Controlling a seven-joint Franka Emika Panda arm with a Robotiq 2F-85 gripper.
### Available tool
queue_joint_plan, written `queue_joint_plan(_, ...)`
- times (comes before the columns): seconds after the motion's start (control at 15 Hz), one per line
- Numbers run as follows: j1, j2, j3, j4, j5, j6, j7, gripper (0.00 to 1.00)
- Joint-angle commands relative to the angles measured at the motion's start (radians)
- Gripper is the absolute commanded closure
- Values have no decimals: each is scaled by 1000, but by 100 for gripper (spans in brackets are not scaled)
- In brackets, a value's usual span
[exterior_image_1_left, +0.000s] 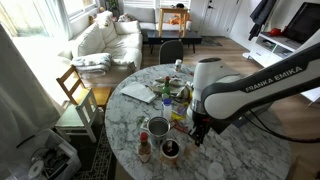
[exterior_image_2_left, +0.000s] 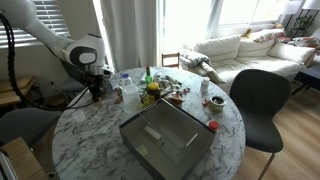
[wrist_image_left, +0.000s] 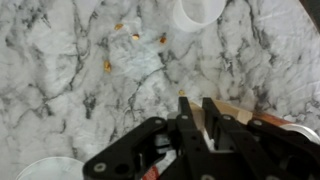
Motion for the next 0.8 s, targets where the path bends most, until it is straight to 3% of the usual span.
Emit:
queue_joint_plan(0.0, 20, 31, -10, 17, -21, 5, 42, 95)
queue_joint_plan(0.4, 25, 38, -12, 23, -24, -7, 62, 93)
queue_joint_plan(0.47, 26, 38, -12, 23, -26, -7, 66, 68)
queue_joint_plan(0.73, 27, 34, -12, 18, -28, -3, 67, 34)
